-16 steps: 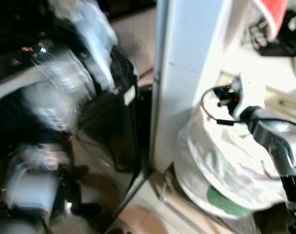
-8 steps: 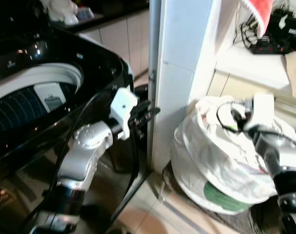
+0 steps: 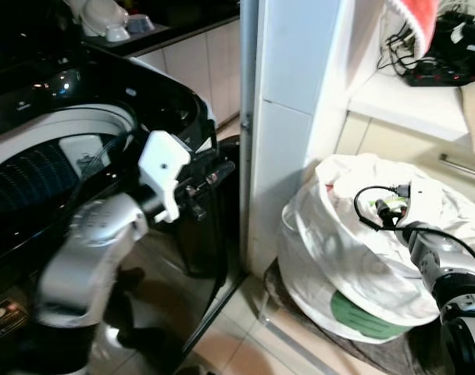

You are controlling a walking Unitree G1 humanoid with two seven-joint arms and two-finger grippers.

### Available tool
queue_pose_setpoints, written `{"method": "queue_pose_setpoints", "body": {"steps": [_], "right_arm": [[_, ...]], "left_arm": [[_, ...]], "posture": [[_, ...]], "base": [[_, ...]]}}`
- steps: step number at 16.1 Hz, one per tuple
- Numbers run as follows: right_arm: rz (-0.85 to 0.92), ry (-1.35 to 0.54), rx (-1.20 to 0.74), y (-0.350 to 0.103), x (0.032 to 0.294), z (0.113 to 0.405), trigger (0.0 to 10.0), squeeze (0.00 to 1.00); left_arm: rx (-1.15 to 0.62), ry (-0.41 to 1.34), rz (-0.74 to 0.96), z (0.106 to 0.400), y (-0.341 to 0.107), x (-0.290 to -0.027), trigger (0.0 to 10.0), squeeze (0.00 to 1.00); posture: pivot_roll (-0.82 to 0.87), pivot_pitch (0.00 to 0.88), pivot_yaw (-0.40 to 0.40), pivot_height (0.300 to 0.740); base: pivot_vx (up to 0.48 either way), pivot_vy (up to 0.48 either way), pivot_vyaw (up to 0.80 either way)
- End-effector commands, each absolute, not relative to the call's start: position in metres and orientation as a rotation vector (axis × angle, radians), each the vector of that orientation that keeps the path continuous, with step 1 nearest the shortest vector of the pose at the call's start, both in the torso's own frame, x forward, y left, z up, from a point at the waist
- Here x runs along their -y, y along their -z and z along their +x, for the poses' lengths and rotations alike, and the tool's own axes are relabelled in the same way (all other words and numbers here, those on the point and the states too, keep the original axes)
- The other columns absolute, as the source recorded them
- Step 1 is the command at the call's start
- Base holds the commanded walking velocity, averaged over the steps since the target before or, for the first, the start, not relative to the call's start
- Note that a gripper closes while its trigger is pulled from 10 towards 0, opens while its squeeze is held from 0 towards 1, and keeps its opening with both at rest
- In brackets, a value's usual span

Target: Clothes washing

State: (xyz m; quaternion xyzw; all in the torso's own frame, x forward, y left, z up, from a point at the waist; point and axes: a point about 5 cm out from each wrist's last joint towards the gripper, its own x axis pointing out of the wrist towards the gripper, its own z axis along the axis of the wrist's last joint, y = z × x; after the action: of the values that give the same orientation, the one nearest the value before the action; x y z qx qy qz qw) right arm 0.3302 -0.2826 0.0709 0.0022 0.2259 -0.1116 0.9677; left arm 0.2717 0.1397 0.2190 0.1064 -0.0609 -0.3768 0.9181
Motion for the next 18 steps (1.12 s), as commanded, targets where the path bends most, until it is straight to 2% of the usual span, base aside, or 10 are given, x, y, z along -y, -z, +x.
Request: {"method": "queue_pose_setpoints", "body": {"steps": [1,5,6,7,12,13,14,15,18], "right_arm": [[0.025,0.255,-0.46,-0.068,0.282,0.33,10.0,1.0],[0.054,0.361,-0.469,-0.06,0.286,0.323,10.0,1.0],[0.047,0.373,-0.465,-0.06,0.287,0.323,10.0,0.4],[0.016,0.394,-0.463,-0.06,0.29,0.322,10.0,0.0],[-0.141,0.397,-0.463,-0.063,0.295,0.321,10.0,0.0],[-0.159,0.402,-0.474,-0.062,0.297,0.319,7.8,0.0],[-0.184,0.407,-0.483,-0.061,0.299,0.318,4.2,0.0],[-0.198,0.409,-0.493,-0.061,0.3,0.317,0.0,0.0],[-0.213,0.409,-0.507,-0.059,0.301,0.316,0.0,0.0]], "left_arm": [[0.111,0.786,0.23,0.266,-0.225,-0.145,10.0,0.0],[0.08,0.82,0.207,0.242,-0.247,-0.158,10.0,0.0],[0.079,0.828,0.187,0.238,-0.251,-0.16,10.0,0.0],[0.084,0.823,0.172,0.234,-0.255,-0.162,10.0,0.0],[0.033,0.807,0.164,0.22,-0.259,-0.168,10.0,0.0],[0.006,0.837,0.149,0.215,-0.258,-0.167,10.0,0.0],[-0.023,0.875,0.141,0.209,-0.256,-0.165,10.0,0.0],[-0.045,0.903,0.133,0.205,-0.254,-0.163,10.0,0.0],[-0.06,0.906,0.132,0.204,-0.253,-0.162,10.0,0.0]], "posture": [[0.22,0.053,0.078,0.74],[0.36,0.106,0.103,0.74],[0.37,0.109,0.103,0.74],[0.4,0.12,0.103,0.74],[0.43,0.137,0.085,0.74],[0.44,0.137,0.075,0.74],[0.44,0.137,0.074,0.74],[0.44,0.138,0.073,0.74],[0.43,0.139,0.073,0.74]], "base": [[0.0,0.0,0.0],[0.0,0.0,0.0],[0.0,0.0,0.0],[0.0,0.0,0.0],[0.0,0.0,0.0],[0.0,0.0,0.0],[0.0,0.0,0.0],[0.0,0.0,0.0],[0.0,0.0,0.0]]}}
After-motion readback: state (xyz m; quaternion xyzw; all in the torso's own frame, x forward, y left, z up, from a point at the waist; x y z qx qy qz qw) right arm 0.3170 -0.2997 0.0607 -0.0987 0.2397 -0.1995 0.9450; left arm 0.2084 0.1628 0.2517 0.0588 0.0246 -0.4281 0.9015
